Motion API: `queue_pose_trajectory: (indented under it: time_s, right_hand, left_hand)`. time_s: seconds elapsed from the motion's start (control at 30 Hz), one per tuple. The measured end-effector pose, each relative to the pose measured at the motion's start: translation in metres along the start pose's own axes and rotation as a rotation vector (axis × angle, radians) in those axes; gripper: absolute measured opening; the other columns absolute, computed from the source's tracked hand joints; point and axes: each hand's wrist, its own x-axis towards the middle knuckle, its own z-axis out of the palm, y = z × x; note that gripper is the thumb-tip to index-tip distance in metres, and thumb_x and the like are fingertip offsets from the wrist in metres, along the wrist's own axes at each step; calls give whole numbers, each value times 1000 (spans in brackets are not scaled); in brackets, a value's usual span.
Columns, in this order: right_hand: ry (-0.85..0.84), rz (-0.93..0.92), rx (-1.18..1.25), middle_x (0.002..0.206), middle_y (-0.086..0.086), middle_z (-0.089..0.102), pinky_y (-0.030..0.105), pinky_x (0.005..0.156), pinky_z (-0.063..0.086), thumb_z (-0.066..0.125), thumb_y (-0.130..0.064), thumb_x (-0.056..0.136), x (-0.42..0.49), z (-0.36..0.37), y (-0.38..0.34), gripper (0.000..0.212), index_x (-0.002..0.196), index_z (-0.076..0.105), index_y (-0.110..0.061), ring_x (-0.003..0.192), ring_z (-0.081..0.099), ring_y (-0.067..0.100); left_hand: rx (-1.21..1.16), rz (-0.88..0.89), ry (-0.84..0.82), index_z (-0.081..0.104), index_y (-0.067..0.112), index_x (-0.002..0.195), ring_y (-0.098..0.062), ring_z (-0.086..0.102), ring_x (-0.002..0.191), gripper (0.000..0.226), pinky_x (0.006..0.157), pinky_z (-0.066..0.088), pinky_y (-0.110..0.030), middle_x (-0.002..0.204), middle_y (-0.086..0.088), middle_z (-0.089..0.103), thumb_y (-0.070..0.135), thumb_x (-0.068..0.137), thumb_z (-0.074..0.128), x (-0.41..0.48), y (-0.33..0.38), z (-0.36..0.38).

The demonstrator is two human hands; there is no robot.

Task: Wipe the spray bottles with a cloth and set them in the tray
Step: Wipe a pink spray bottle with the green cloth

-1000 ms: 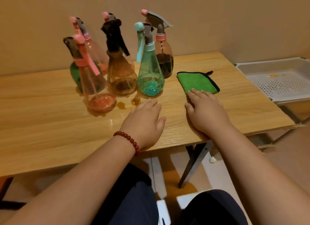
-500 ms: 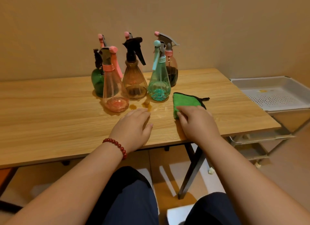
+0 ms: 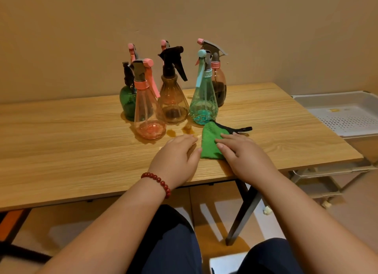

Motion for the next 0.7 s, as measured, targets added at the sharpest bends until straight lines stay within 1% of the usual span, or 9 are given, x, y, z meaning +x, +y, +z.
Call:
queue_pose_trajectory:
  time_s: [0.07,0.13,0.23,0.3,0.4,0.47,0.57,0.63,0.7]
  right_hand:
    - [99,5,57,145,-4,47,31,110,25,46,-39,98,0,-1,3,40,136,53,-26,137,34,19]
    - [160,86,41,149,-1,41,38,111,29,49,-44,96,8,-5,9,49,142,44,-27,138,33,23]
    - [83,227,19,150,5,39,42,111,31,50,-52,93,25,-9,14,65,148,33,-23,139,32,26]
    - [76,270,22,143,7,47,43,108,35,55,-54,90,34,-10,12,67,145,40,-18,133,38,28]
    - [102,310,76,119,6,64,47,97,43,65,-49,85,41,-7,6,50,123,61,-16,113,55,29]
    - [91,311,162,103,4,67,43,87,48,68,-44,84,42,-6,5,35,106,66,-16,98,60,27]
    - [135,285,413,87,1,65,32,64,45,69,-38,86,36,-13,5,24,91,67,-15,84,61,23]
    - [166,275,570,83,3,66,35,64,47,68,-37,86,32,-19,5,24,86,65,-12,81,62,22]
    - [164,293,686,88,4,68,43,73,56,68,-36,87,31,-21,2,23,90,64,-13,83,65,23]
  left_hand:
    - [-9,-2,8,47,22,141,-11,32,139,44,112,23,-24,148,5,43,39,100,44,4,5,3]
    - [-16,-11,13,49,21,140,-12,36,136,45,111,27,-25,146,4,46,40,99,45,10,9,5]
    - [-37,-53,12,50,20,138,-15,43,131,47,107,34,-28,140,3,52,41,97,50,23,15,7]
    - [-46,-91,15,51,20,137,-16,47,125,49,103,40,-30,135,2,56,42,94,56,33,20,9]
    - [-139,-195,18,54,18,132,-11,54,100,49,84,43,-23,113,5,60,36,89,66,44,28,8]
    - [-224,-278,13,54,17,131,-8,53,87,49,73,42,-20,96,10,57,32,87,69,49,31,5]
    - [-376,-336,25,62,19,123,-8,59,86,38,78,51,-24,90,11,61,29,87,69,51,28,2]
    - [-532,-361,54,68,19,112,-9,64,89,26,84,55,-32,95,7,66,28,88,68,47,25,-1]
    - [-673,-385,87,69,18,107,-11,66,91,20,85,57,-36,99,6,68,27,90,67,41,24,-6]
